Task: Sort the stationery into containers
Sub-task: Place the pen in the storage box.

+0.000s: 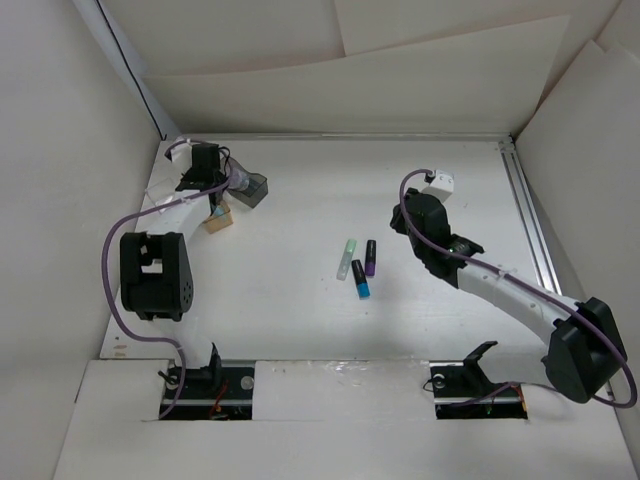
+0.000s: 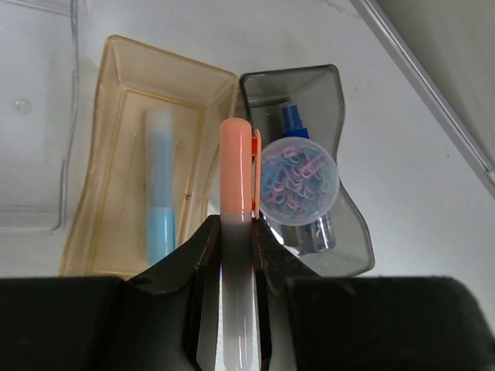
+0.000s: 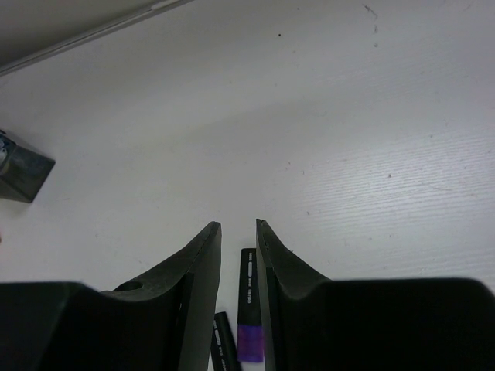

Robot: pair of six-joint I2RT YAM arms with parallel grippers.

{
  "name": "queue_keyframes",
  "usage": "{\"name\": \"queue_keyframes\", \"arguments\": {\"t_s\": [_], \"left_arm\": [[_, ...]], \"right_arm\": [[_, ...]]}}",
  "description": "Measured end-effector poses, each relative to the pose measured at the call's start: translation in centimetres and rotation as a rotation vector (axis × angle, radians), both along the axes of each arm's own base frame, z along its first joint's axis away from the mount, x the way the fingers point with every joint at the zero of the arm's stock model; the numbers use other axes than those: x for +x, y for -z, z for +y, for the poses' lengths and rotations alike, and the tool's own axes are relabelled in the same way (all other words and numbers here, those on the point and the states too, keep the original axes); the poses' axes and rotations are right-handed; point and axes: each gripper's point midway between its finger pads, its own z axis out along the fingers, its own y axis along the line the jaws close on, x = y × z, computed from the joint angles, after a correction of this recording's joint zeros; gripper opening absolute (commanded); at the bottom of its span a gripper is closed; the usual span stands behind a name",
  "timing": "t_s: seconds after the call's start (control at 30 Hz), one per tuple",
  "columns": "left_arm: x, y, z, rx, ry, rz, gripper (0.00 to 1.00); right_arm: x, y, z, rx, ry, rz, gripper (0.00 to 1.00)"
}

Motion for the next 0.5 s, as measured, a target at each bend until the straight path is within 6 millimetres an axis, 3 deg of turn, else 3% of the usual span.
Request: {"name": "queue_keyframes", "arguments": {"t_s": [0.2, 0.33, 0.4, 0.5], "left_arm": [[-0.2, 0.5, 2.9, -0.006, -0.045, 0.014, 0.0], [-0.3, 0.9, 3.5, -0.002, -0.058, 0.026, 0.03], [-0.4, 1.3, 3.4, -0.001, -0.055, 0.033, 0.06], [-0.7, 2.1, 3.2, 0.001, -0.05, 0.055, 0.23]], "right_arm": [[0.0, 0.1, 0.0, -0.003, -0.001, 0.001, 0.31], [0.2, 0.5, 0.1, -0.01, -0.001, 0.011, 0.31], [0.2, 0.5, 0.1, -0.01, -0.001, 0.011, 0.31], [0.2, 0.4, 0.1, -0.009, -0.001, 0.01, 0.31]]}}
